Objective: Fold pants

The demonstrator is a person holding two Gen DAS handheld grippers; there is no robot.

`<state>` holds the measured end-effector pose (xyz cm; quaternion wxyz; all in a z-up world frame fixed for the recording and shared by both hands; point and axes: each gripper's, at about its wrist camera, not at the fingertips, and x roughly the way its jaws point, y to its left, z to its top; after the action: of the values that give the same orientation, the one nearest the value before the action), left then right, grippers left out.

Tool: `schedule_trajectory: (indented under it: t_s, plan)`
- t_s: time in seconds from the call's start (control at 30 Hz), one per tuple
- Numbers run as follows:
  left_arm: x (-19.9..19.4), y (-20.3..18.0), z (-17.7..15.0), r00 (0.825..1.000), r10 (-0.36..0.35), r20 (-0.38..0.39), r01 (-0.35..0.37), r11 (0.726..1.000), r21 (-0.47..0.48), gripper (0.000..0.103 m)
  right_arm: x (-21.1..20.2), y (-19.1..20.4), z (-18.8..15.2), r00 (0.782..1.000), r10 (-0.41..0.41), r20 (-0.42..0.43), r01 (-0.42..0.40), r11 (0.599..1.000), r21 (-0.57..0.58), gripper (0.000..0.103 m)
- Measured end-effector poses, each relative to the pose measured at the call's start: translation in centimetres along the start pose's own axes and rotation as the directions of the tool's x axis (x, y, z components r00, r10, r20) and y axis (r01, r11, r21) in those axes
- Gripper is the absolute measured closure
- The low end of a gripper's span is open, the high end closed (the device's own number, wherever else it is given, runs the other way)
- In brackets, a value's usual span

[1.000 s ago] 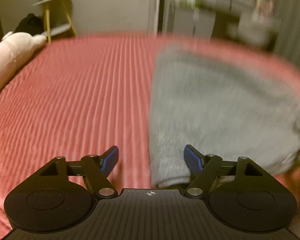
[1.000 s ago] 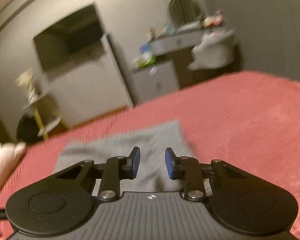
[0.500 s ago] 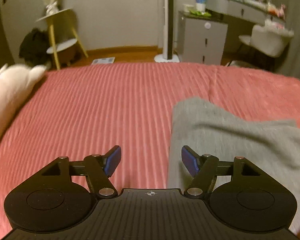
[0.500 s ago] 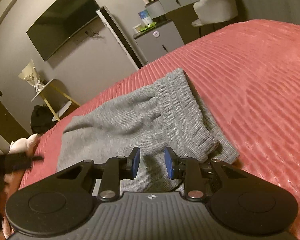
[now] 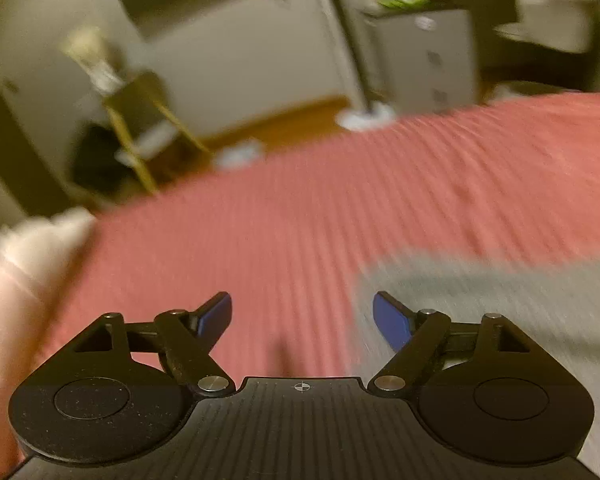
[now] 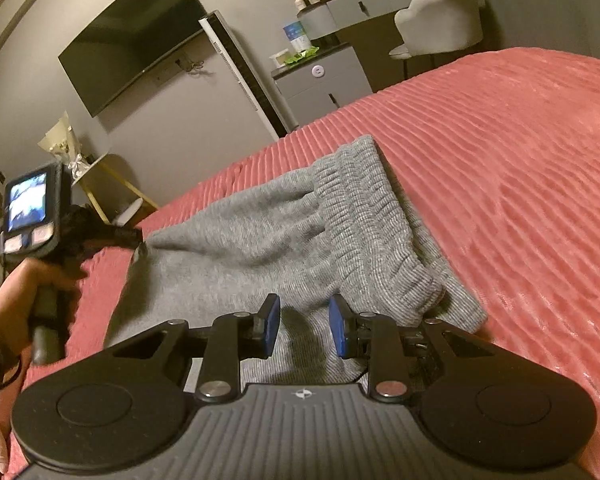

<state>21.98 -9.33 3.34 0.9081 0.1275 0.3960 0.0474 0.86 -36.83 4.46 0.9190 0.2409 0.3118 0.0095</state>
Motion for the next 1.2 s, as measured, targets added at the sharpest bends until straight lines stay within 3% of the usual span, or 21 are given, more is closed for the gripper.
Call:
schedule_trajectory:
  t_s: [0.1,0.17,0.23,0.27,0.33,0.4,0.5,0.53,0.57,0.6,0.63,0.7,0.8,0.87,0.93,1.0,1.03,1.07,1.1,1.2]
  plan:
    - [-2.8,2.9,-3.3,0.981,-0.195,-0.024,0.191,0.975,-0.113,0.018,-0.2,-0.4,0.0,1.000,0.016,0.001,-0.016,1.000,0.023,0.077]
    - [-4.0,4.2,-5.6,0.937,-0.345,-0.054,0.331,0.927,-0.178,0.009,-0.4,-0.6,0.0,1.000,0.024,0.001,-0.024,0.999,0.038,0.077]
    - [-3.9,4.2,-8.0,0.894,-0.429,-0.130,0.398,0.893,-0.211,0.005,-0.4,-0.6,0.1,1.000,0.024,-0.001,-0.024,0.999,0.042,0.077]
    - [-3.4,4.0,-9.1,0.889,-0.427,-0.167,0.390,0.895,-0.214,0.005,-0.4,-0.6,0.1,1.000,0.023,-0.003,-0.023,0.999,0.044,0.076]
    - [-3.3,4.7,-11.0,0.885,-0.440,-0.150,0.386,0.875,-0.291,0.003,-0.5,-0.7,0.2,1.000,0.027,-0.010,-0.026,0.998,0.053,0.076]
    - [-3.6,5.5,-11.7,0.895,-0.424,-0.140,0.359,0.869,-0.340,0.004,-0.9,-1.0,0.4,0.999,0.037,-0.020,-0.035,0.996,0.078,0.076]
    - [-4.6,7.0,-12.1,0.897,-0.422,-0.133,0.358,0.868,-0.343,0.005,-2.7,-1.9,1.1,0.998,0.061,-0.028,-0.058,0.992,0.115,0.075]
    - [-4.9,7.6,-12.3,0.898,-0.420,-0.132,0.359,0.872,-0.334,0.006,-3.6,-2.2,1.4,0.998,0.064,-0.015,-0.062,0.991,0.116,0.067]
    - [-5.1,7.9,-12.3,0.896,-0.425,-0.131,0.366,0.872,-0.325,0.006,-4.6,-2.6,1.7,0.998,0.057,0.010,-0.058,0.992,0.113,0.042]
    - [-5.2,8.2,-12.2,0.891,-0.433,-0.134,0.376,0.871,-0.316,0.006,-5.3,-2.9,2.0,0.999,0.037,0.038,-0.041,0.993,0.108,0.025]
    - [-5.0,8.5,-11.6,0.886,-0.442,-0.140,0.385,0.869,-0.312,0.006,-6.0,-3.3,2.6,0.997,-0.026,0.076,0.018,0.995,0.095,0.004]
    - [-5.2,8.1,-11.4,0.876,-0.461,-0.144,0.403,0.862,-0.309,0.006,-6.2,-4.3,3.5,0.992,-0.077,0.097,0.071,0.995,0.063,0.004]
    - [-4.5,7.1,-10.6,0.852,-0.508,-0.129,0.448,0.833,-0.324,0.006,-3.6,-7.3,5.1,0.999,0.021,-0.024,-0.017,0.987,0.159,0.004]
    - [-3.3,6.0,-10.2,0.834,-0.535,-0.133,0.470,0.816,-0.335,0.006,-1.0,-9.3,5.7,0.990,0.100,-0.100,-0.074,0.967,0.243,0.007]
    - [-2.4,5.5,-10.1,0.818,-0.559,-0.136,0.489,0.800,-0.347,0.006,1.4,-10.7,6.0,0.975,0.161,-0.153,-0.109,0.948,0.297,0.008]
    - [-1.6,5.0,-9.9,0.785,-0.607,-0.125,0.536,0.766,-0.357,0.005,3.7,-11.3,6.0,0.958,0.198,-0.205,-0.123,0.936,0.329,0.014]
    - [-1.1,4.6,-9.6,0.777,-0.617,-0.125,0.546,0.759,-0.355,0.005,4.7,-11.6,6.0,0.949,0.224,-0.223,-0.139,0.929,0.342,0.016]
    - [-0.6,4.4,-9.3,0.770,-0.626,-0.125,0.557,0.754,-0.347,0.003,5.6,-11.8,5.9,0.932,0.268,-0.242,-0.171,0.918,0.359,0.026]
    - [-0.2,4.0,-8.9,0.762,-0.634,-0.131,0.567,0.751,-0.339,0.002,6.4,-11.8,5.9,0.914,0.310,-0.260,-0.202,0.907,0.369,0.027]
    - [0.8,2.9,-7.7,0.768,-0.626,-0.136,0.560,0.759,-0.332,0.001,8.0,-10.9,6.2,0.900,0.310,-0.308,-0.217,0.929,0.300,0.026]
